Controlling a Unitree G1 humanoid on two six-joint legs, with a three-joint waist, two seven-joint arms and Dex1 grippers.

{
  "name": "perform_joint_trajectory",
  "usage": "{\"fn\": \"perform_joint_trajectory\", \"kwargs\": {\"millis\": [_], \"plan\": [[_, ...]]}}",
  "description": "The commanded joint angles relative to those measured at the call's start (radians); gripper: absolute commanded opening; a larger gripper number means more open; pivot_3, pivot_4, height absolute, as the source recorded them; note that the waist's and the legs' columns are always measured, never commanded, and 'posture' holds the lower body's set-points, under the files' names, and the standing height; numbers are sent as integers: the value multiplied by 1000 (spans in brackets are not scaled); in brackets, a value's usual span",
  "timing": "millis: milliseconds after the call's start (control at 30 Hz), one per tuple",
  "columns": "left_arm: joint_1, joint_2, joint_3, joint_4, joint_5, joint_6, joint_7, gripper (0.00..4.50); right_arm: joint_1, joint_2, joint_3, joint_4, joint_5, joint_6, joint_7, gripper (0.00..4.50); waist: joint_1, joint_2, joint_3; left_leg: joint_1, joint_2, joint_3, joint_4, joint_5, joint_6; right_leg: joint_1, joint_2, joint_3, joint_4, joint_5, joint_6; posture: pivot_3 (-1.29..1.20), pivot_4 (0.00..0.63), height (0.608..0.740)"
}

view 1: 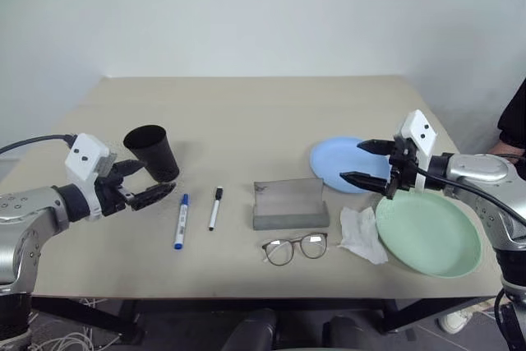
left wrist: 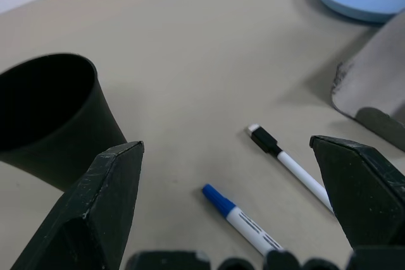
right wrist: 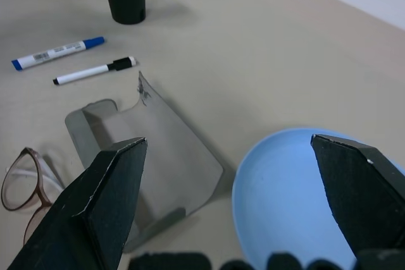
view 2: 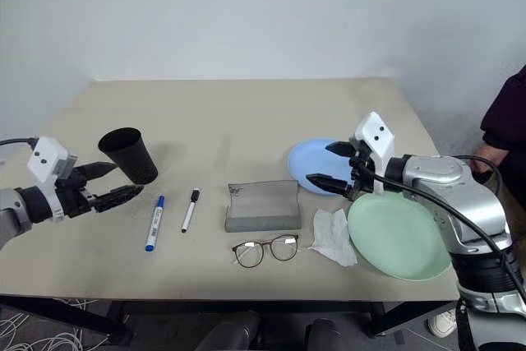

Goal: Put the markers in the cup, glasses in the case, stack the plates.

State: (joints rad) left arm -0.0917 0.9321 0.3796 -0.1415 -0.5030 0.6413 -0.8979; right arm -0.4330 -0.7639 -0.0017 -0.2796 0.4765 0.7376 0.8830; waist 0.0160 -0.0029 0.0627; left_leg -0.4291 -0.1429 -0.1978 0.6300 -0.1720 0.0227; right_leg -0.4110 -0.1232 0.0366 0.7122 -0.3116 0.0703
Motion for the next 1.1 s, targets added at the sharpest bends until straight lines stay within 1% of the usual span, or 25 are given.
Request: {"fn": "perform_joint_trajectory", "kwargs": {"millis": [33,433,567,700,867,1100], "plan": [[-23,16,8,16,11,-21,-3,4469,19,-15,-45,-58,26,8,-3,4500,-1,0,0,0,0,0,0,0,0,0,0,0,0,0,0,0,0,683],[-73,26,-37,53,25,-26,-37,4469,90,-40,-84,-94,30,10,-11,4500,-1,0,0,0,1,1,0,0,0,1,0,0,-1,0,0,0,0,683],[-87,12,-60,61,28,-34,-40,4469,123,-59,-96,-110,28,11,-17,4500,-3,0,0,0,1,1,0,0,0,0,0,0,-1,1,1,0,0,683],[-89,-10,-86,35,21,-28,-31,4469,193,-108,-127,-113,18,-10,7,4500,-2,-1,0,0,1,2,0,0,0,1,0,0,-1,1,1,0,0,683],[-107,-10,-96,29,17,-21,-31,4469,289,-158,-155,-139,15,-2,8,4500,-2,-1,0,0,1,2,1,0,1,1,0,0,-1,1,1,0,0,683],[-94,-4,-92,12,10,-18,-45,4469,417,-192,-121,-201,-11,41,-20,4500,-3,-1,0,0,1,2,1,-1,1,1,-1,1,-1,1,1,0,0,683]]}}
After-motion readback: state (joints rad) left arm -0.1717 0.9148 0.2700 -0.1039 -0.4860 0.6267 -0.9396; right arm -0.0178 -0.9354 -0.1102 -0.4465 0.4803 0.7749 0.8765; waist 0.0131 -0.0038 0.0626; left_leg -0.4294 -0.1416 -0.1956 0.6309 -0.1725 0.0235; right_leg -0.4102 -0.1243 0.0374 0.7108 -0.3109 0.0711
